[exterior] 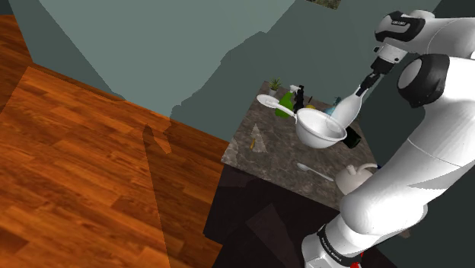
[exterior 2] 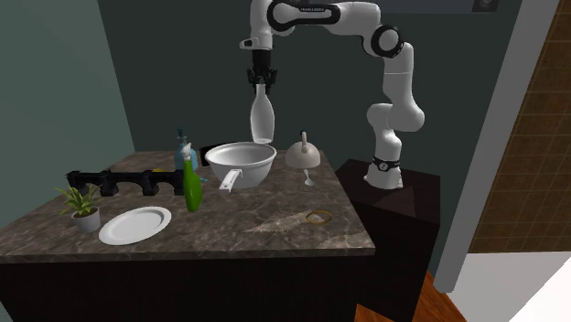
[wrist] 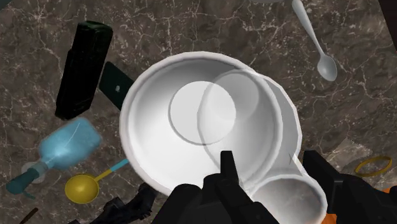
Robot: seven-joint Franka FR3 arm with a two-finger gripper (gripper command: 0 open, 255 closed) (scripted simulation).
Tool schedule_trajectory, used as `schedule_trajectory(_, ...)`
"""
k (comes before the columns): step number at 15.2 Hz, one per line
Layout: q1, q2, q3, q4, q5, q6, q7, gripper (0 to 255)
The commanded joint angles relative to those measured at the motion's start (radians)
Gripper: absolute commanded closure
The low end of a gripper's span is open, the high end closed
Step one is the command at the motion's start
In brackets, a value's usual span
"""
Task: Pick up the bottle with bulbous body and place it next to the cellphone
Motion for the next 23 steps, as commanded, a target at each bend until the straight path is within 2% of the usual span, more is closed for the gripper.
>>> schedule_trajectory(1, -0.039, 0.037, -0.021, 0.036, 0.027, -0.011, -0.059, 255)
schedule_trajectory(7, -0.188, 0.168, -0.065, 0.180, 0.123, -0.068, -0.227, 255)
schedule_trajectory(10, -0.286, 0.251, -0.072, 0.282, 0.180, -0.111, -0.304, 255)
schedule_trajectory(14, -0.442, 0.377, -0.064, 0.463, 0.263, -0.186, -0.387, 255)
schedule_trajectory(23, -0.370, 0.326, -0.073, 0.255, 0.230, -0.031, -0.399, 255)
